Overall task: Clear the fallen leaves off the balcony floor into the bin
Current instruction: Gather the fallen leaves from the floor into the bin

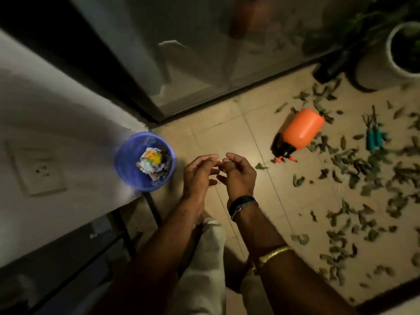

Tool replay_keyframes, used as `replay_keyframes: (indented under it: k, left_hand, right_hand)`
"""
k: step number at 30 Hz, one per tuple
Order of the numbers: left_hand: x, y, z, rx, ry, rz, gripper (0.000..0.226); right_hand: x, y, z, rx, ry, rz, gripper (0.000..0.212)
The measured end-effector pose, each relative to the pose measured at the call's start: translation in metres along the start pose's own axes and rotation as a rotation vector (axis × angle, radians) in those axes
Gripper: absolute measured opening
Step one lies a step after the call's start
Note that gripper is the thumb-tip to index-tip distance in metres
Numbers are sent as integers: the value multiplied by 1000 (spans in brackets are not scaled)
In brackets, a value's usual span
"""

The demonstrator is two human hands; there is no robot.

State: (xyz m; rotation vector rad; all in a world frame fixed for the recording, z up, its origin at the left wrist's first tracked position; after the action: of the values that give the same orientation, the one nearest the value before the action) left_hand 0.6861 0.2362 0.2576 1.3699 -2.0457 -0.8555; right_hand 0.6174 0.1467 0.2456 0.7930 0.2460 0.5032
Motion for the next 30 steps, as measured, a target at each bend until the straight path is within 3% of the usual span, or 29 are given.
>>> replay_keyframes:
  k: [10, 15, 25, 30]
  left_hand:
    - [169, 35, 71, -37, -414, 351, 18]
    - [248, 84, 136, -102, -507, 503, 17]
    - [361, 171, 298, -191, -753, 730, 19]
    - [378, 150, 387, -249, -816, 780, 21]
  right_hand:
    - [-206, 3, -5, 2, -282, -393, 23]
    - [-303, 26, -35, 28, -393, -538, 25]
    - [-482, 69, -140, 66, -535, -803, 23]
    - [-526, 47, -217, 47, -392, -869, 12]
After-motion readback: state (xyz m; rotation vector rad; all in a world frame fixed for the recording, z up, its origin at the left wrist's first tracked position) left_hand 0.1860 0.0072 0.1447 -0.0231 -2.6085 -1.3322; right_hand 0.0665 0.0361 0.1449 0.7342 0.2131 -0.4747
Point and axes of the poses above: each hand's wrist, its own y-axis away from the middle knuckle, its own x-axis out of the palm, z = x × y, the point moved 5 cm from there along -y, towards the middle knuckle, and after that the axes turned 5 degrees about z, right-handed, at the moved point
